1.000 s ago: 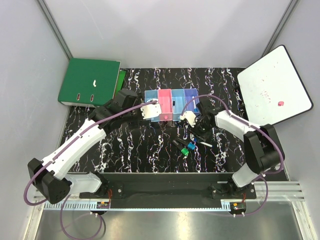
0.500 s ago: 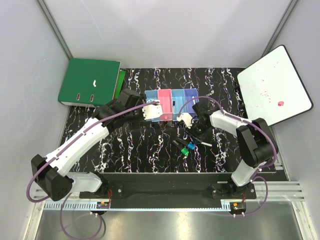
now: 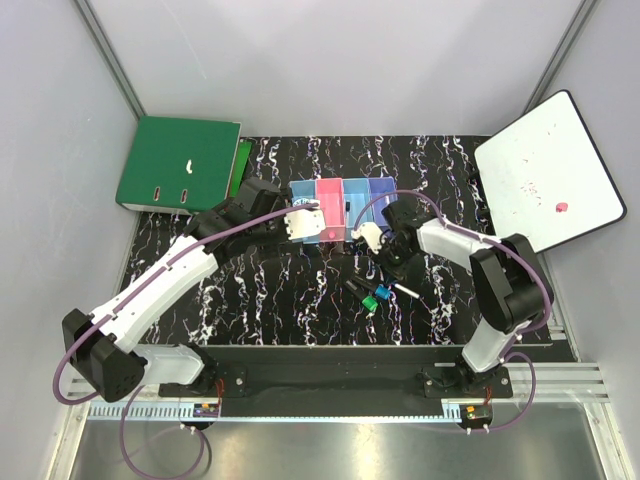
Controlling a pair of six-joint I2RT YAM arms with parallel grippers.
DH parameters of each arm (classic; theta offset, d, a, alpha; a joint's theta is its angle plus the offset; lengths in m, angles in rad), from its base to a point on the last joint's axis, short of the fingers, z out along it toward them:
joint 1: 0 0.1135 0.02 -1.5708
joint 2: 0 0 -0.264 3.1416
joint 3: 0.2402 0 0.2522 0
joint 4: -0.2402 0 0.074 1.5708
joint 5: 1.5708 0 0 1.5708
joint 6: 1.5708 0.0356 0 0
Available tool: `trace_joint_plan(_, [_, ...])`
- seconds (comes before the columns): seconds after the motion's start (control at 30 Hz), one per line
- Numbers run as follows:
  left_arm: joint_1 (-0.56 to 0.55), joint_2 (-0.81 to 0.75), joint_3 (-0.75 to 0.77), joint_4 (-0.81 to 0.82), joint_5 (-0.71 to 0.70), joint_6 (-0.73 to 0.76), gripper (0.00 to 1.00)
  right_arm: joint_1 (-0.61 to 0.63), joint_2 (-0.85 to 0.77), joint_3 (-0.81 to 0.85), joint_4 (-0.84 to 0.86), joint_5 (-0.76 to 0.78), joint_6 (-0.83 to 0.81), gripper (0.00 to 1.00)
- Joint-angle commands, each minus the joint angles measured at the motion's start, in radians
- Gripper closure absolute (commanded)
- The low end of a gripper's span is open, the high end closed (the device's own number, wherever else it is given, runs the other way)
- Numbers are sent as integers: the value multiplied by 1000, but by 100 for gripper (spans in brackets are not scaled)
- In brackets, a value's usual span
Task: Sort the stationery into containers
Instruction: Pick up the pen from the center of the board, then place the pen in the storage box.
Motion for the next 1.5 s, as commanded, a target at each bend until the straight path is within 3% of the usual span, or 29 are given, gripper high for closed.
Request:
trace_joint_plan(0.0, [-4, -30, 22, 20, -7, 5, 11, 12, -101, 74, -31, 52, 21, 100])
trace_joint_plan(0.2, [-4, -59, 21, 20, -9, 3, 11, 12, -218, 240, -80, 122, 137, 100])
trace_joint_plan(0.37, [-6, -75, 16, 19, 2, -21, 11, 10, -175, 424, -80, 153, 281, 100])
trace_joint_plan(0.63, [-7, -107, 6, 19, -1, -14, 11, -23, 139, 778, -74, 225, 648, 100])
trace_joint_plan(0.9, [-7, -139, -30, 19, 11, 8, 11, -42, 434, 1047, -53, 210, 769, 100])
trace_joint_plan(1.1, [-7, -130, -19, 17, 30, 15, 11, -59, 547, 1125, -51, 195, 771, 100])
trace_joint_plan(1.33, [-6, -105, 6, 19, 45, 14, 11, -65, 567, 1060, -25, 181, 769, 100])
trace_joint_plan(1.4, [-7, -99, 12, 19, 47, 9, 11, -65, 572, 1052, -23, 176, 759, 95])
trace_joint_plan(1.47, [-6, -99, 15, 17, 47, 8, 11, -66, 576, 1052, -22, 170, 749, 82])
